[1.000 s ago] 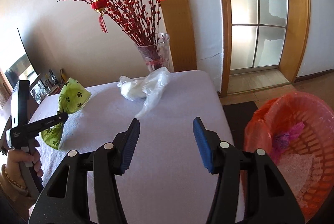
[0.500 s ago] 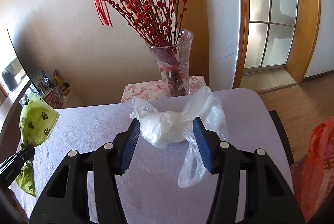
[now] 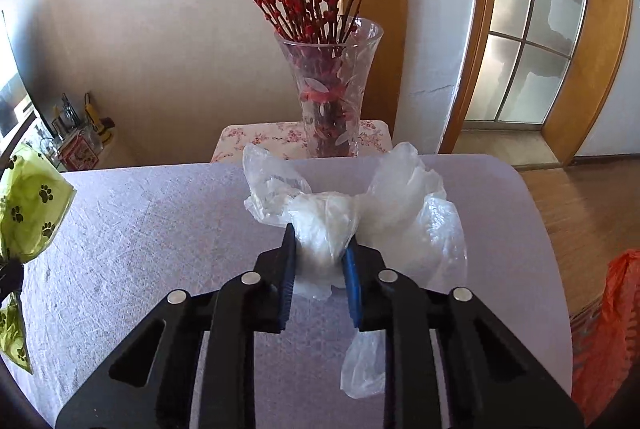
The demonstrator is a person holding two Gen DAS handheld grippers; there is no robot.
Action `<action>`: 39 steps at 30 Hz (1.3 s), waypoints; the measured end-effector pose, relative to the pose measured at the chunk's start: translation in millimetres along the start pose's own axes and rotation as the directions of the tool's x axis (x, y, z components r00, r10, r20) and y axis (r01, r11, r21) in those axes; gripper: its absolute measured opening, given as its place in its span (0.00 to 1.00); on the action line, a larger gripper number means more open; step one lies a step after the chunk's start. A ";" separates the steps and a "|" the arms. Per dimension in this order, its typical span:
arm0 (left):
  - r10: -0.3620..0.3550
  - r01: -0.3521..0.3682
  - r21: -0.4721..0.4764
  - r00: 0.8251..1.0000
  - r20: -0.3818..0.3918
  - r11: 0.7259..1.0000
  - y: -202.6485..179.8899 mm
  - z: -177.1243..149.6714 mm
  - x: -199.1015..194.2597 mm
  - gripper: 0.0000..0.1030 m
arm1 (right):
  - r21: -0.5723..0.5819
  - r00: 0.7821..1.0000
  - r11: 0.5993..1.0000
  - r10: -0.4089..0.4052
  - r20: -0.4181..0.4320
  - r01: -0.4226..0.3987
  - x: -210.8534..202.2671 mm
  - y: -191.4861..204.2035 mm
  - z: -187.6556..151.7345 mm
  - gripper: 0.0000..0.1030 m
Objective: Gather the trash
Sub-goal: 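Carry the green paw-print and white bags with both tools to the basket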
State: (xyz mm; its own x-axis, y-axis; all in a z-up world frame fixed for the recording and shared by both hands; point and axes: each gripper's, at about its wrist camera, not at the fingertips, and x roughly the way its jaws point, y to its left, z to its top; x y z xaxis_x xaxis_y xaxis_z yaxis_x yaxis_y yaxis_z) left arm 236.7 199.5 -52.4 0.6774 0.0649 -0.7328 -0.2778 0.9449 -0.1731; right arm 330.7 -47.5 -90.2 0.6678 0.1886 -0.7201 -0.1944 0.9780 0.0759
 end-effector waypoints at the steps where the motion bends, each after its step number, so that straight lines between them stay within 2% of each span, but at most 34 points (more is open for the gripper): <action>1: -0.003 0.003 0.004 1.000 -0.001 1.000 -1.5 -1.1 0.2 0.19 | 0.001 1.000 1.000 0.005 -0.001 -0.005 -2.8 -1.0 -2.2 0.18; 10: -0.063 0.062 0.070 0.998 0.001 0.996 -30.5 -12.9 -11.6 0.19 | 0.004 0.998 0.998 0.055 0.022 -0.055 -52.4 -26.6 -39.4 0.16; 16: -0.124 0.125 0.133 0.992 -0.016 0.983 -62.0 -30.4 -22.0 0.19 | 0.017 0.995 0.999 0.041 0.091 -0.043 -99.2 -43.6 -67.9 0.16; 25: -0.214 0.220 0.231 0.976 -0.048 0.948 -115.9 -61.7 -40.6 0.19 | 0.074 0.984 0.997 -0.010 0.178 -0.003 -157.1 -72.6 -103.1 0.16; 35: -0.299 0.309 0.316 0.951 -0.079 0.897 -178.8 -90.9 -59.2 0.19 | 0.132 0.973 0.991 -0.066 0.221 0.038 -195.7 -103.6 -120.6 0.16; 39: -0.320 0.332 0.340 0.943 -0.092 0.880 -192.8 -96.7 -63.1 0.19 | 0.160 0.969 0.986 -0.088 0.232 0.051 -206.2 -117.9 -127.7 0.16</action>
State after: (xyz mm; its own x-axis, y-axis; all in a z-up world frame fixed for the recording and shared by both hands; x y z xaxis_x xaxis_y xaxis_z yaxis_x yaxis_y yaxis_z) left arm 181.6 -17.8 -36.5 0.6650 -0.2705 -0.6961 0.2115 0.9622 -0.1717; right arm 124.1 -213.1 -38.7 0.8306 0.1174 -0.5443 -0.0425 0.9880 0.1483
